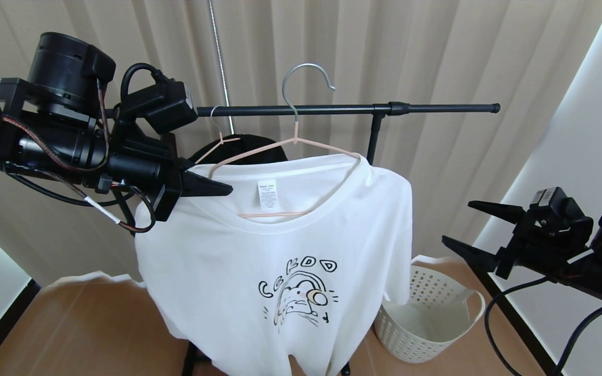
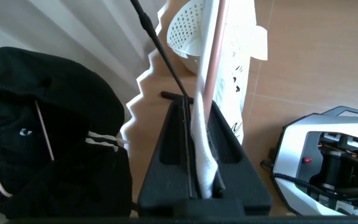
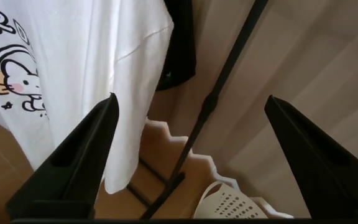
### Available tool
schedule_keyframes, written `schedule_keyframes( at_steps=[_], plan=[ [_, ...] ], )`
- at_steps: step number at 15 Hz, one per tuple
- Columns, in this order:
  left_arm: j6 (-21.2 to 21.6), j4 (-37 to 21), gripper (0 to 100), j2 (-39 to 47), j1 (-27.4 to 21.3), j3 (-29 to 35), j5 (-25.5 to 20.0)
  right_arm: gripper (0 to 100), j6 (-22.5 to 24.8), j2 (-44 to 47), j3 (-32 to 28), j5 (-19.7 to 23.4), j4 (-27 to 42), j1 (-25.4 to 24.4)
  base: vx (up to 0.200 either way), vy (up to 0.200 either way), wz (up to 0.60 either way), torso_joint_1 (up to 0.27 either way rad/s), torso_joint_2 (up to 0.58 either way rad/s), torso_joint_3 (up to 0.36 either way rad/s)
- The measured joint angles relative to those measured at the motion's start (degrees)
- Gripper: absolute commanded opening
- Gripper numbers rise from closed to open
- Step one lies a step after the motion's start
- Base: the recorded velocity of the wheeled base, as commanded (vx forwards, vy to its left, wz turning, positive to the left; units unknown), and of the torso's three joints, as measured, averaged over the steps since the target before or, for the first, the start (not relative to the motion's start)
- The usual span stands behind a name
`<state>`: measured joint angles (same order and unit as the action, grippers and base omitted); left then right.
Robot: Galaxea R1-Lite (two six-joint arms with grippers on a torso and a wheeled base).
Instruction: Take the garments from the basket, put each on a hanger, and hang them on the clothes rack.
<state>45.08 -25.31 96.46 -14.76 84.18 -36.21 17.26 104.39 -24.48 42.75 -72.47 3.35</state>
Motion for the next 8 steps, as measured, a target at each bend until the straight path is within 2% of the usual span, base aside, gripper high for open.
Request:
schedule_keyframes(
  at_steps=[4,8],
  plan=[
    [-4.82,0.11,0,0.00,0.05,0.11,0.18,100,-1.80,-2.88,0.04,-0.55,0.38,-1.87,0.000,0.000,0.00,0.000,0.00,0.000],
    [-9.69,0.10,0,0.06,0.10,0.28,0.79,100,-5.33,-5.07,-0.71,-4.68,0.52,-4.14,0.000,0.000,0.00,0.000,0.00,0.000]
  ],
)
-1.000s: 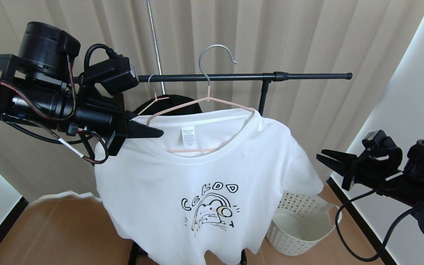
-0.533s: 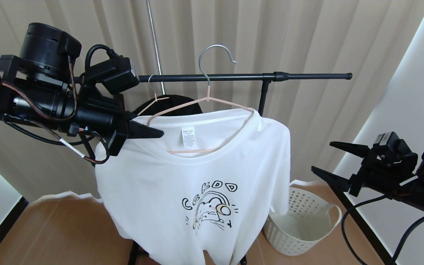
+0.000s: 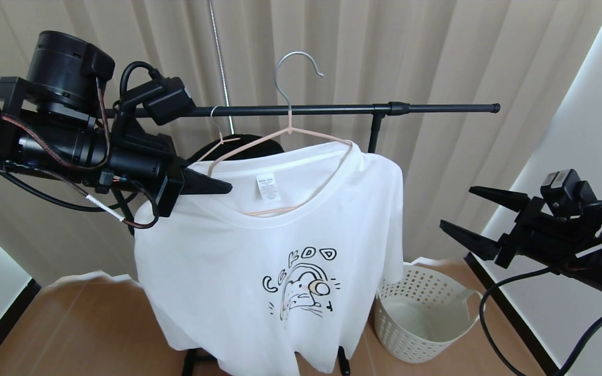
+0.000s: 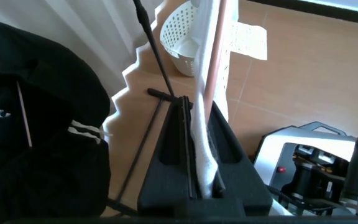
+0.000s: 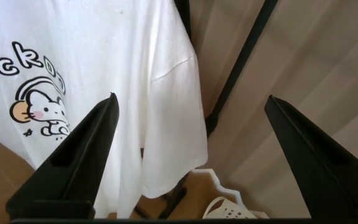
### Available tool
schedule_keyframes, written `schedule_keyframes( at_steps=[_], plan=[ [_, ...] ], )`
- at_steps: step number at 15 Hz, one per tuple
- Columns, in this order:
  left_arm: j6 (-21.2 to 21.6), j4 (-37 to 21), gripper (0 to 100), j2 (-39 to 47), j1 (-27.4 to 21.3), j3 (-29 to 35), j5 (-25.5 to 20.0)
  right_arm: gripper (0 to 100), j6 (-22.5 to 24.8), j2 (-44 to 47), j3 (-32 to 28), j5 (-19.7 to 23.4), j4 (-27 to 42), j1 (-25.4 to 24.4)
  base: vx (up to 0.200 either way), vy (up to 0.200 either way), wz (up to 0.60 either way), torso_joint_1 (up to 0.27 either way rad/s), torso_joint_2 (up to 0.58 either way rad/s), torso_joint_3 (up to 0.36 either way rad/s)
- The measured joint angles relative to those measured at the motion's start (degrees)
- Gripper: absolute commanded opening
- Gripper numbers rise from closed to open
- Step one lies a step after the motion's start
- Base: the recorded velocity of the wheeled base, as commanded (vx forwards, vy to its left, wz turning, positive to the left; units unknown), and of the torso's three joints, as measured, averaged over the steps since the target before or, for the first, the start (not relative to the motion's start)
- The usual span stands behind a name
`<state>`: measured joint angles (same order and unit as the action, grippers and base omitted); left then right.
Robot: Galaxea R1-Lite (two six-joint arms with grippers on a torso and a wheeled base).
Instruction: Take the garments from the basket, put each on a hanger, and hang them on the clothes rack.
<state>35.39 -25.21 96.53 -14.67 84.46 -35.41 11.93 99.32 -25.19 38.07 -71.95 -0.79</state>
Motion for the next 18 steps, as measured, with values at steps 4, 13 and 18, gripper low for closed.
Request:
schedule_keyframes(
  at_steps=[4,13,18],
  plan=[
    [-8.06,3.38,0,0.79,-0.10,0.09,4.85,100,-2.46,-0.48,-1.30,-4.08,0.10,-2.40,0.000,0.000,0.00,0.000,0.00,0.000],
    [-28.88,12.24,0,8.90,-3.77,4.00,22.44,100,-2.90,-0.04,-2.27,-4.38,0.27,-2.62,0.000,0.000,0.00,0.000,0.00,0.000],
    [-30.68,12.11,0,14.38,-4.40,8.57,25.89,100,-2.91,0.24,-2.40,-4.44,0.27,-2.62,0.000,0.000,0.00,0.000,0.00,0.000]
  ],
)
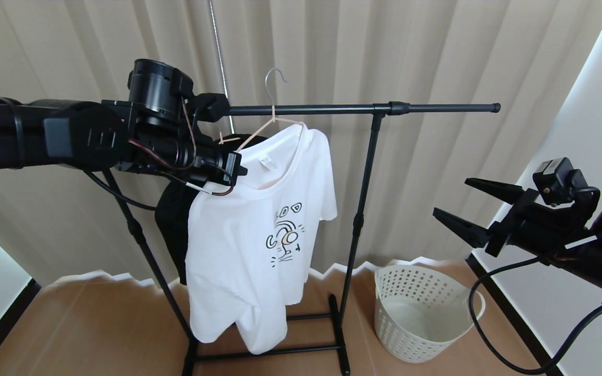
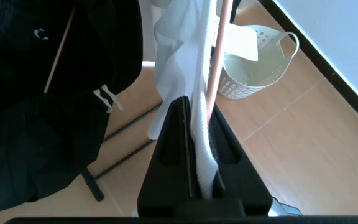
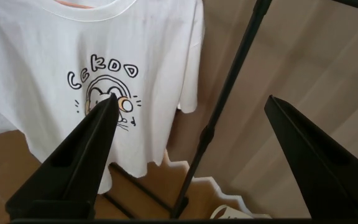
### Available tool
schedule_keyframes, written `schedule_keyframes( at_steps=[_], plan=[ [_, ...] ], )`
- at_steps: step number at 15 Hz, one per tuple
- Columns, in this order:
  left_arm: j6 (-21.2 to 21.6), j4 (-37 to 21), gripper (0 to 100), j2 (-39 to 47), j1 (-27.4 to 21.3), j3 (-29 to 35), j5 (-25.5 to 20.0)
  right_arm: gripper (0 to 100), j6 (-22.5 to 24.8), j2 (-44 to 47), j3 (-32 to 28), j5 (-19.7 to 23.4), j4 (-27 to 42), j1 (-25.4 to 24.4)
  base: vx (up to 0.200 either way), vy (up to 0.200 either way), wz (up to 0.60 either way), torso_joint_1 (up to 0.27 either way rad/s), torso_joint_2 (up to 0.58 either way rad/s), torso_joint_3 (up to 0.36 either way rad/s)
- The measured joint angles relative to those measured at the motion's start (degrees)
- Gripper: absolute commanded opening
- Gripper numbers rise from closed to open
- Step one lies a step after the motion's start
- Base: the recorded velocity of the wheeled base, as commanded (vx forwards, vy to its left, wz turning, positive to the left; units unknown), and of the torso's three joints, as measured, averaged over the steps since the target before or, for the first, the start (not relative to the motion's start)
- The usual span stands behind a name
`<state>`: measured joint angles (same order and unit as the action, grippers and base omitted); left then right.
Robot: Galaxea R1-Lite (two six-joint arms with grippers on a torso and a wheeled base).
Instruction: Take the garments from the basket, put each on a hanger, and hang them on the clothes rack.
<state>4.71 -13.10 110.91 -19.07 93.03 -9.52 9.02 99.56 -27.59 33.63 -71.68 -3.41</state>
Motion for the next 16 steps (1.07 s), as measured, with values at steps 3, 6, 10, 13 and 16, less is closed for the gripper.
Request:
schedule_keyframes(
  at_steps=[3,6,10,13,16],
  plan=[
    [-0.91,-0.16,0,3.75,-0.15,3.83,1.94,100,0.00,0.00,0.00,-0.06,-0.02,0.00,0.000,0.000,0.00,0.000,0.00,0.000],
    [-1.91,0.00,0,7.03,-0.15,6.39,2.05,100,0.00,-0.02,0.00,-0.06,-0.02,0.04,0.000,0.000,0.00,0.000,0.00,0.000],
    [-5.41,-0.24,0,11.72,0.18,13.45,2.39,100,0.01,0.05,0.00,-0.09,-0.02,0.00,0.000,0.000,0.00,0.000,0.00,0.000],
    [-6.89,-0.33,0,15.60,0.66,18.41,3.62,100,0.01,0.11,0.00,-0.06,-0.02,0.09,0.000,0.000,0.00,0.000,0.00,0.000],
    [-8.18,-0.22,0,18.18,1.01,20.42,3.84,100,0.01,0.16,0.00,-0.06,-0.02,0.09,0.000,0.000,0.00,0.000,0.00,0.000]
  ],
)
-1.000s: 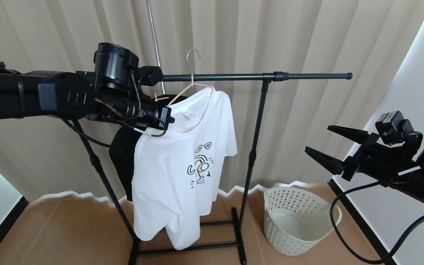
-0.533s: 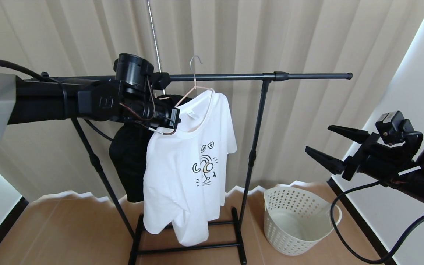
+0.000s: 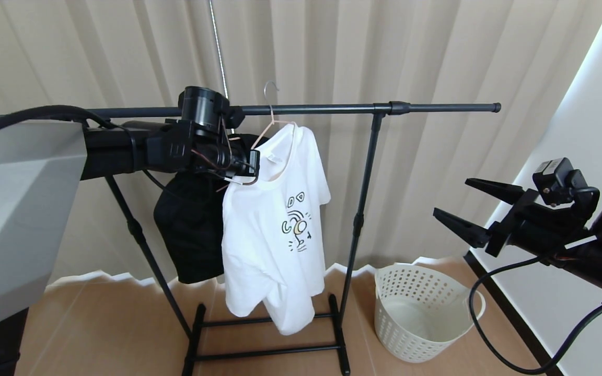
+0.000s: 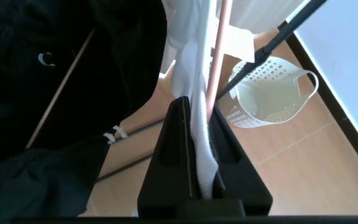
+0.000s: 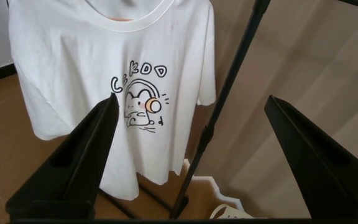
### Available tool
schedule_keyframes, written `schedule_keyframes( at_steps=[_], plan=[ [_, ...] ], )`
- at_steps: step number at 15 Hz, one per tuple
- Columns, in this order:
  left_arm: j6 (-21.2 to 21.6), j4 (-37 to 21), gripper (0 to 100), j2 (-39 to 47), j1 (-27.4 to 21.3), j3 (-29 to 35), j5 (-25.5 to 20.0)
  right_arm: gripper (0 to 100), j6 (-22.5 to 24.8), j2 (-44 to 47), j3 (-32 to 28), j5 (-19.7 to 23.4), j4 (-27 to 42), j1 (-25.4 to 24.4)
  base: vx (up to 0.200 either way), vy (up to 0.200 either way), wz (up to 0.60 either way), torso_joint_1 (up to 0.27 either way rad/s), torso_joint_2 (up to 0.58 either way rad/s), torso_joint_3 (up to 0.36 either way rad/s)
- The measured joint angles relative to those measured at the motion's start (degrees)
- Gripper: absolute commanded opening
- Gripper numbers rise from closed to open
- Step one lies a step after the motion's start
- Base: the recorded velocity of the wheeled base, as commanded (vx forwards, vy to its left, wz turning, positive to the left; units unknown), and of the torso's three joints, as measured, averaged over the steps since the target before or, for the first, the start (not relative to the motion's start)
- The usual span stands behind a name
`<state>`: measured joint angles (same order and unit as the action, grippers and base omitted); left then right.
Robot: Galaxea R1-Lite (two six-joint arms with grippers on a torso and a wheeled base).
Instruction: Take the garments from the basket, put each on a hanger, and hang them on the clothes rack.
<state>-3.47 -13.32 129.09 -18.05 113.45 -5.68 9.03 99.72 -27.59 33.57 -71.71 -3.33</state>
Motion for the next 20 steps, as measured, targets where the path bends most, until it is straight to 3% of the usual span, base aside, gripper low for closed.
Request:
schedule_keyframes(
  at_steps=[17,18,20],
  plan=[
    [-2.13,-0.05,0,2.78,0.22,-0.11,-0.12,100,-0.01,0.04,0.09,-0.02,0.00,0.02,0.000,0.000,0.00,0.000,0.00,0.000],
    [-2.13,-0.05,100,2.76,0.22,-0.11,-0.12,100,-0.01,0.04,0.09,0.00,0.00,0.02,0.000,0.000,0.00,0.000,0.00,0.000],
    [-2.13,0.13,100,2.56,0.22,-0.11,-0.22,100,-0.01,0.04,0.06,0.00,0.00,0.02,0.000,0.000,0.00,0.000,0.00,0.000]
  ],
)
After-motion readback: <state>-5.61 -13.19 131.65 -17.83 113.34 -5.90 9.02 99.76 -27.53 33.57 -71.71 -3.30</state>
